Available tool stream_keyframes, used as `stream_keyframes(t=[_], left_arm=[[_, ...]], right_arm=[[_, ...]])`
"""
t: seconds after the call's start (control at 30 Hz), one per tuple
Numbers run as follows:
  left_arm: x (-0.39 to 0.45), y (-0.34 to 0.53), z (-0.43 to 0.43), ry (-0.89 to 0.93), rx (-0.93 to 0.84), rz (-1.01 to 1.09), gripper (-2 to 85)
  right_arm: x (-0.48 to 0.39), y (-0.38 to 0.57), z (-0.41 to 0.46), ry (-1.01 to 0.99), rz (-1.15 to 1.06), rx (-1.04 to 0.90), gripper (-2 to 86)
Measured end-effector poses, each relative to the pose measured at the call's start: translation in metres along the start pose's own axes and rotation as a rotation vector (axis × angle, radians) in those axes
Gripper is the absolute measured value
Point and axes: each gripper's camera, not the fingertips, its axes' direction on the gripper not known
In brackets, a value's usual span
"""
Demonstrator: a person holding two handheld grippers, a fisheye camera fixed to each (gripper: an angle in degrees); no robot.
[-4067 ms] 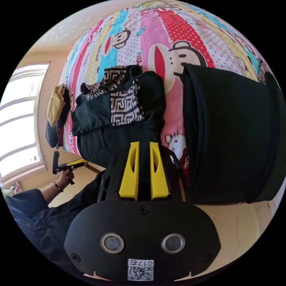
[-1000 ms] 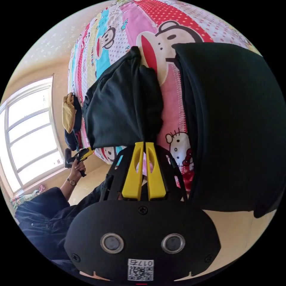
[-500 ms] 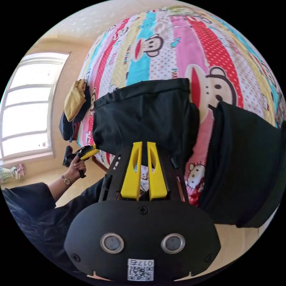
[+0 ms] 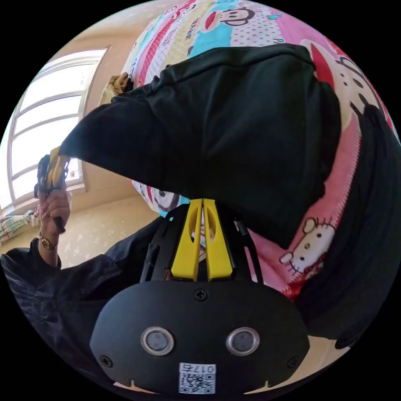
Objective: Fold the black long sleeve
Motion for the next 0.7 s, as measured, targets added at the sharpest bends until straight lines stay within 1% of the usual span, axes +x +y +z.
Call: stream_keyframes(t=[0.03, 0.1, 0.13, 0.2, 0.23, 0.3, 0.33, 0.37, 0.43, 0.47, 0.5, 0.53, 0.6, 0.67, 0.7], left_arm=[[0.01, -0.002, 0.016, -0.006, -0.032, 0.035, -0.3], [0.033, -0.001, 0.087, -0.039, -0.178, 0.114, -0.1], [0.033, 0.001, 0.106, -0.042, -0.215, 0.11, 0.0], [0.024, 0.019, 0.174, -0.063, -0.34, 0.086, 0.5], [0.02, 0.025, 0.19, -0.077, -0.369, 0.081, 0.9], [0.0, 0.047, 0.233, -0.179, -0.456, 0.028, 3.6], [-0.005, 0.052, 0.238, -0.198, -0.462, 0.017, 4.6], [-0.011, 0.061, 0.239, -0.203, -0.455, 0.001, 6.3], [-0.018, 0.071, 0.223, -0.202, -0.381, -0.01, 7.5], [-0.022, 0.077, 0.204, -0.224, -0.302, -0.012, 7.9], [-0.03, 0.081, 0.183, -0.266, -0.229, -0.032, 8.1], [-0.036, 0.082, 0.172, -0.292, -0.195, -0.049, 8.4], [-0.07, 0.086, 0.136, -0.406, -0.094, -0.152, 9.7], [-0.101, 0.087, 0.123, -0.416, -0.07, -0.213, 10.8], [-0.125, 0.086, 0.124, -0.397, -0.094, -0.255, 11.4]], right_arm=[[0.013, 0.018, -0.007, 0.009, 0.032, -0.002, 0.5], [0.035, 0.046, -0.016, -0.015, 0.083, 0.012, 0.5], [0.049, 0.062, -0.023, -0.039, 0.113, 0.031, 0.5], [0.067, 0.084, -0.03, -0.058, 0.164, 0.056, 0.5], [0.078, 0.095, -0.034, -0.062, 0.197, 0.069, 0.5], [0.091, 0.109, -0.038, -0.087, 0.234, 0.092, 0.4], [0.097, 0.115, -0.04, -0.123, 0.245, 0.112, 0.5], [0.099, 0.118, -0.041, -0.141, 0.25, 0.122, 0.5], [0.105, 0.125, -0.04, -0.203, 0.268, 0.145, 0.5], [0.105, 0.127, -0.04, -0.219, 0.271, 0.151, 0.6], [0.107, 0.129, -0.037, -0.254, 0.277, 0.161, 0.6], [0.108, 0.13, -0.033, -0.297, 0.282, 0.169, 0.7], [0.109, 0.131, -0.024, -0.372, 0.292, 0.169, 0.9], [0.108, 0.132, -0.015, -0.45, 0.297, 0.171, 1.3], [0.108, 0.132, -0.01, -0.502, 0.302, 0.17, 1.8]])
